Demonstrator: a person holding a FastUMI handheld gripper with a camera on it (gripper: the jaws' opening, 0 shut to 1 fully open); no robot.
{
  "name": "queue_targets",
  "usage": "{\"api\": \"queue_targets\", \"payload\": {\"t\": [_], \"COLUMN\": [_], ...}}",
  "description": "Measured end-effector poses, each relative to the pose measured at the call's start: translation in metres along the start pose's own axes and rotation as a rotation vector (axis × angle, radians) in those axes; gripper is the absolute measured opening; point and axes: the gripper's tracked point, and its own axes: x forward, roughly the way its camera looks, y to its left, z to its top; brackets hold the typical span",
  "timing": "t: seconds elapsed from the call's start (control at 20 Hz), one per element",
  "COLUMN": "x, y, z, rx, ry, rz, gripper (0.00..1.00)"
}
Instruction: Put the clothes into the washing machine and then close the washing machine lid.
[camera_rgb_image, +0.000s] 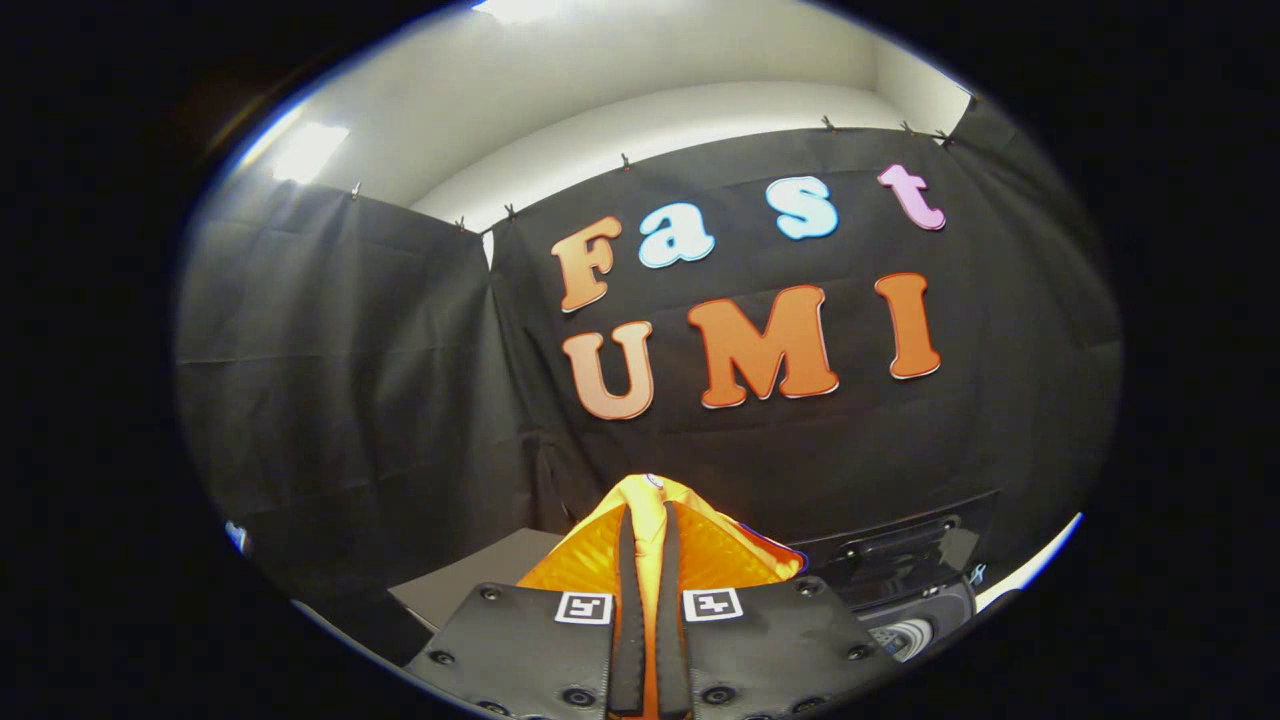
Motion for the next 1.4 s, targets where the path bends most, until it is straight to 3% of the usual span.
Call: {"api": "queue_targets", "payload": {"t": [0.4,0.75,1.15,1.4], "x": [-0.033,-0.053,-0.056,-0.046], "y": [-0.137,-0.222,-0.270,-0.285], "z": [0.033,0.007,-0.037,-0.088], "rx": [-0.020,-0.023,0.029,0.034], "ry": [-0.049,0.001,0.071,0.153], "rz": [-0.137,-0.199,-0.172,-0.155], "gripper": [0.13,0.13,0.12,0.12]}}
